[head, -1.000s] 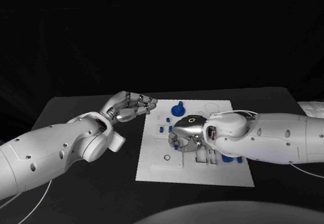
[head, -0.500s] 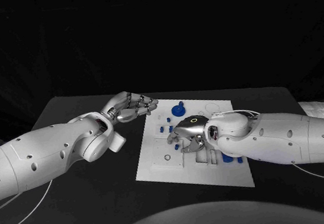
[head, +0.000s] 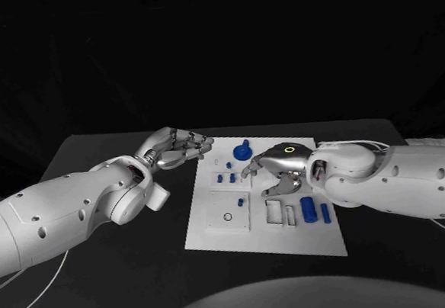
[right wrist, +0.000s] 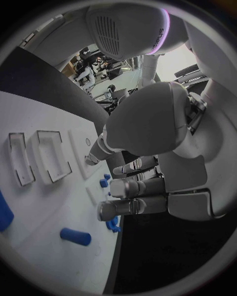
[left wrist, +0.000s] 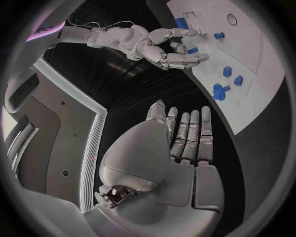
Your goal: Assemble the parts on the task board
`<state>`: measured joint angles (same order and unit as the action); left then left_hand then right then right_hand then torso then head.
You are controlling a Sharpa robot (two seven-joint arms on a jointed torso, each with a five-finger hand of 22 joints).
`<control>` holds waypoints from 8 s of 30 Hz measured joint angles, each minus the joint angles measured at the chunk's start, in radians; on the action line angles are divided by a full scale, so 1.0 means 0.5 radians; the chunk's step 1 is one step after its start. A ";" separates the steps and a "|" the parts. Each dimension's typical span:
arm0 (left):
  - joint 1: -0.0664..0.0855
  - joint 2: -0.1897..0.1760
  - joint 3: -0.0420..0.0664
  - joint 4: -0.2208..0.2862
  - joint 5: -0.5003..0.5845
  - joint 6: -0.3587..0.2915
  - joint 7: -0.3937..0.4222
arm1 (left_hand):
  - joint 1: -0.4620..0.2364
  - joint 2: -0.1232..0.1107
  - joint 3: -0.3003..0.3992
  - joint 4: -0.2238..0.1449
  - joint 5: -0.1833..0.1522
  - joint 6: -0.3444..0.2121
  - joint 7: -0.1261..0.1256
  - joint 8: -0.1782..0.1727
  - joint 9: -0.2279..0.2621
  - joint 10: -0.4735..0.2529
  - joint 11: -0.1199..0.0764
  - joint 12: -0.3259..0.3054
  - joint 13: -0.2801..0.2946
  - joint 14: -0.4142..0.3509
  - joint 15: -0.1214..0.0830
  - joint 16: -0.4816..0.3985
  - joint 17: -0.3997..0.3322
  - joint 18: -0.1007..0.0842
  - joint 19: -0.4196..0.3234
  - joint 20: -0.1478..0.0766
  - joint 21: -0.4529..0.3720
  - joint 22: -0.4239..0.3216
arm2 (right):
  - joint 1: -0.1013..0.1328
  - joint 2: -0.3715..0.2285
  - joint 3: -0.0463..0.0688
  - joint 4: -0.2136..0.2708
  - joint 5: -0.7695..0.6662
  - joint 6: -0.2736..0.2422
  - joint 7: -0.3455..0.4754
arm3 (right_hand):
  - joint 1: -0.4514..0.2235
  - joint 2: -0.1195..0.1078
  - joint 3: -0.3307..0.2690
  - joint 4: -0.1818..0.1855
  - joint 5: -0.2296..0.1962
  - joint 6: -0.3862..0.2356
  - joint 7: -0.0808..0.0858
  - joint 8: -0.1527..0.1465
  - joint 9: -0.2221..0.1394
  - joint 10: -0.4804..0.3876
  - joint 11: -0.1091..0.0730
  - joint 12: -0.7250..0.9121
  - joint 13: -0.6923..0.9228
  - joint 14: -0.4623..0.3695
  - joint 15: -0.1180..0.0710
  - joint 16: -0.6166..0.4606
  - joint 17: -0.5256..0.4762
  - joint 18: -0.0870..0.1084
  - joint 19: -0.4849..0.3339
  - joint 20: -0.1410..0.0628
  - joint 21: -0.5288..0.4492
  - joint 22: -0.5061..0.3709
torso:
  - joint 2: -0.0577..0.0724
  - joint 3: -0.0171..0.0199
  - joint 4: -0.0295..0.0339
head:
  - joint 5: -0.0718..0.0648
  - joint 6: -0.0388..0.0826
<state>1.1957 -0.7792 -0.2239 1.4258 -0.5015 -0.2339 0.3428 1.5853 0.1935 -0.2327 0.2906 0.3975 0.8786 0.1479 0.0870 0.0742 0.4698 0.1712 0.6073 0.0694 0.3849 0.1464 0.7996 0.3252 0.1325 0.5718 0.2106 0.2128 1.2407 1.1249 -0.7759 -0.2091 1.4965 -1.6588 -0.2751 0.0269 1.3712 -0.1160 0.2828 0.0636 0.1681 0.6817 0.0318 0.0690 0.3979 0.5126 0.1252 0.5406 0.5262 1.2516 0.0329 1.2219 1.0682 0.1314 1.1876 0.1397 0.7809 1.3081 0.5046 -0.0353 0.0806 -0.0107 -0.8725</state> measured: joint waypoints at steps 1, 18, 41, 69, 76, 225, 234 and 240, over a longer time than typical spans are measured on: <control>0.000 0.000 0.000 -0.001 0.001 0.000 0.000 | 0.000 0.000 0.000 0.000 0.000 0.000 0.000 0.000 0.000 0.000 0.000 0.000 0.000 0.000 0.000 0.000 0.000 0.000 0.000 0.000 0.000 0.000 | 0.015 -0.036 0.001 0.015 0.010 -0.025 0.006 | 0.000 0.000 -0.009 0.009 0.000 0.000 0.000 0.000 -0.008 0.000 0.000 0.000 -0.013 0.015 0.001 0.012 0.011 0.000 0.017 -0.001 0.023 0.000 | 0.000 -0.0002 0.000 | 0.000 0.000; -0.007 -0.003 0.000 -0.005 0.008 0.000 0.003 | 0.000 0.000 0.000 0.000 0.000 0.000 0.000 0.000 0.000 0.000 0.000 0.000 0.000 0.000 0.000 0.007 -0.003 0.000 0.000 0.000 0.000 0.001 | 0.067 -0.287 -0.001 -0.047 0.116 -0.187 0.002 | -0.011 -0.011 -0.121 0.205 0.026 0.188 0.109 0.064 -0.121 0.119 0.010 -0.105 -0.303 0.195 -0.002 0.180 0.181 0.000 0.219 -0.004 0.324 0.000 | 0.002 0.0027 -0.001 | -0.031 0.000; -0.011 -0.001 0.000 -0.008 0.010 0.011 0.003 | 0.010 0.010 0.000 0.000 0.000 0.000 0.000 0.000 0.000 -0.007 0.007 0.010 0.001 0.000 0.000 0.013 -0.007 0.000 0.000 0.000 0.000 0.003 | -0.082 -0.145 -0.001 -0.237 0.132 -0.152 0.000 | 0.003 0.003 -0.076 0.160 0.186 0.328 0.139 0.149 -0.072 0.376 -0.039 0.124 -0.232 0.209 -0.016 0.200 0.177 0.000 0.240 -0.026 0.365 -0.001 | 0.002 0.0015 0.003 | -0.035 0.000; -0.013 -0.001 0.000 -0.010 0.011 0.044 -0.002 | 0.018 0.018 0.000 0.000 0.007 0.000 0.000 0.000 0.000 -0.014 0.000 0.024 0.001 0.007 0.007 0.023 -0.013 0.000 0.007 0.007 0.000 0.009 | -0.139 -0.040 0.000 -0.347 0.172 -0.125 0.055 | 0.077 -0.003 0.147 -0.014 0.686 0.564 0.174 0.406 0.196 0.657 -0.111 0.210 -0.209 0.252 -0.059 0.228 0.206 -0.025 0.281 -0.066 0.492 -0.001 | 0.002 0.0010 0.002 | -0.024 0.000; -0.021 -0.003 0.000 -0.011 0.011 0.051 -0.006 | 0.018 0.018 0.000 0.000 0.007 0.000 0.000 0.008 0.000 -0.014 0.000 0.024 0.001 0.007 0.007 0.035 -0.015 0.000 0.014 0.014 0.000 0.011 | -0.139 -0.073 0.000 -0.308 0.186 -0.159 0.068 | 0.077 -0.004 0.153 -0.031 0.650 0.565 0.173 0.453 0.274 0.694 -0.129 0.213 -0.201 0.259 -0.066 0.228 0.203 -0.030 0.283 -0.069 0.504 -0.001 | 0.001 0.0010 0.002 | -0.021 0.000; -0.062 0.051 0.000 -0.100 0.014 0.085 -0.014 | 0.034 0.034 -0.005 0.005 0.014 -0.018 0.018 0.008 0.000 -0.035 -0.008 0.048 0.001 -0.026 0.004 0.042 -0.047 0.000 0.014 0.014 -0.023 0.020 | -0.133 0.382 0.000 0.023 -0.443 0.283 -0.239 | -0.027 -0.047 0.160 -0.087 0.135 0.073 0.004 0.027 0.083 0.287 -0.039 -0.067 -0.178 0.072 -0.038 0.059 -0.053 -0.031 0.096 -0.040 0.122 -0.001 | 0.002 0.0013 0.002 | 0.047 0.000; -0.062 0.047 0.000 -0.100 0.014 0.086 -0.017 | 0.034 0.034 -0.005 0.005 0.014 -0.018 0.018 0.008 0.000 -0.035 -0.008 0.048 0.001 -0.033 0.011 0.042 -0.049 0.000 0.014 0.014 -0.023 0.020 | -0.108 0.207 -0.002 0.103 -0.364 0.075 -0.172 | -0.027 -0.047 0.012 0.004 -0.036 -0.088 -0.074 -0.002 -0.034 0.118 -0.018 -0.049 -0.170 0.113 -0.029 0.118 0.025 -0.031 0.139 -0.028 0.185 -0.001 | 0.001 0.0013 0.001 | 0.044 0.000; -0.062 0.040 0.000 -0.099 0.014 0.085 -0.017 | 0.034 0.034 -0.005 0.005 0.014 -0.018 0.018 0.008 0.000 -0.035 -0.008 0.048 0.001 -0.033 0.011 0.042 -0.049 0.000 0.014 0.014 -0.023 0.020 | 0.012 -0.067 0.000 0.258 -0.171 -0.113 -0.083 | -0.059 -0.079 -0.167 0.232 -0.230 -0.096 -0.064 0.007 -0.089 0.118 -0.018 0.048 -0.154 0.169 -0.023 0.196 0.118 -0.031 0.211 -0.025 0.316 -0.001 | 0.001 0.0013 0.000 | 0.040 0.000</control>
<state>1.1645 -0.7592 -0.2238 1.3763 -0.4945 -0.1913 0.3342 1.6023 0.2105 -0.2353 0.2933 0.4043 0.8698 0.1567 0.0911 0.0742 0.4523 0.1674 0.6313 0.0700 0.3686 0.1519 0.8208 0.3009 0.1325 0.5788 0.2176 0.2012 1.2506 1.1308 -0.8093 -0.2093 1.6256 -1.7440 -0.3315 -0.0147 1.3419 -0.1557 0.1994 0.1795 0.0531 0.6335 -0.0004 0.0727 0.3534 0.5717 0.1163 0.5644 0.4493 1.3360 0.0214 1.3199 1.1272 0.1159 1.2931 0.1272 0.9390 1.3073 0.5051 -0.0346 0.0808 0.0091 -0.8725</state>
